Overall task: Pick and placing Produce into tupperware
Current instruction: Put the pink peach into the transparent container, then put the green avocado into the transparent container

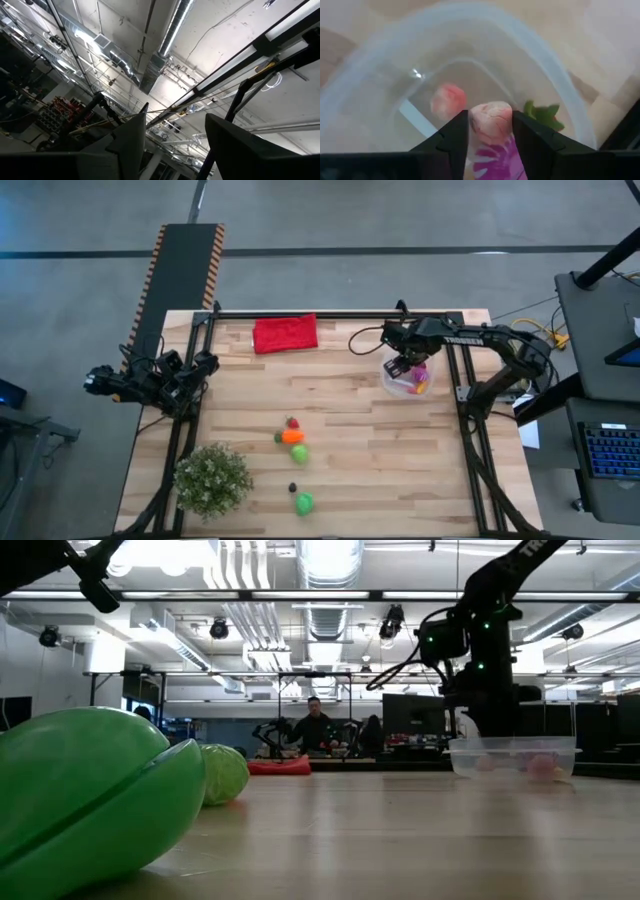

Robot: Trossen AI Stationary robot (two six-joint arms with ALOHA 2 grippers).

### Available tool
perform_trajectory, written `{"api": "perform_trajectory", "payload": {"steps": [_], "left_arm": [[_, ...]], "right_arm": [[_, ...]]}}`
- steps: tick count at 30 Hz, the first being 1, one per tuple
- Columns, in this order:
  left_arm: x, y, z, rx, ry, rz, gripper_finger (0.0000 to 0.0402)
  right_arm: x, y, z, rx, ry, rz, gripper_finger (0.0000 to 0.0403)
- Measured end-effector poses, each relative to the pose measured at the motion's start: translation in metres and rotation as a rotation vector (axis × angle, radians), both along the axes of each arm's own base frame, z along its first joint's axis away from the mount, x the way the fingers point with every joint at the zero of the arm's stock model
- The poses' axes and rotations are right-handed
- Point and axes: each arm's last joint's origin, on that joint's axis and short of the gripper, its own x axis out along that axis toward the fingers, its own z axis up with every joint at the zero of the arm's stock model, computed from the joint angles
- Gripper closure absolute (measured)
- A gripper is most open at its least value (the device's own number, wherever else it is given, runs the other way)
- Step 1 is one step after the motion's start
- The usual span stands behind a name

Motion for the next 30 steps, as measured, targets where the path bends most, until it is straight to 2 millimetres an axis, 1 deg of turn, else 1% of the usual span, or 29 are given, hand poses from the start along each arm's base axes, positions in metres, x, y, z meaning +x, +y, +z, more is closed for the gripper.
{"api": "perform_trajectory", "payload": {"steps": [8,10,12,15,18,20,23,26,28,30], "left_arm": [[0.0,0.0,0.0,0.0,0.001,0.001,0.021],[0.0,0.0,0.0,-0.001,0.0,0.002,0.021],[0.0,0.0,0.0,-0.002,0.001,0.003,0.021],[0.0,0.0,0.0,-0.002,0.001,0.003,0.021],[0.0,0.0,0.0,-0.002,0.001,0.003,0.021],[0.0,0.0,0.0,-0.002,0.001,0.003,0.021],[0.0,0.0,0.0,-0.001,0.001,0.003,0.021],[0.0,0.0,0.0,-0.001,0.003,0.003,0.021],[0.0,0.0,0.0,0.0,0.007,0.003,0.021],[0.002,0.0,-0.002,0.005,0.024,0.003,0.021]], "right_arm": [[0.004,-0.004,0.014,-0.063,-0.023,-0.011,0.0177],[0.01,-0.001,0.021,-0.04,-0.073,0.016,0.0162],[0.022,0.008,0.032,0.008,-0.165,0.095,0.0153],[0.046,0.04,0.048,0.071,-0.253,0.372,0.0148],[0.064,0.084,0.058,0.103,-0.29,0.685,0.0148],[0.072,0.112,0.066,0.089,-0.318,0.809,0.0149],[0.081,0.146,0.077,0.051,-0.386,0.899,0.0148],[0.091,0.17,0.085,0.002,-0.455,0.936,0.0147],[0.102,0.181,0.084,0.051,-0.492,0.913,0.0147],[0.116,0.192,0.079,0.129,-0.494,0.915,0.0147]]}}
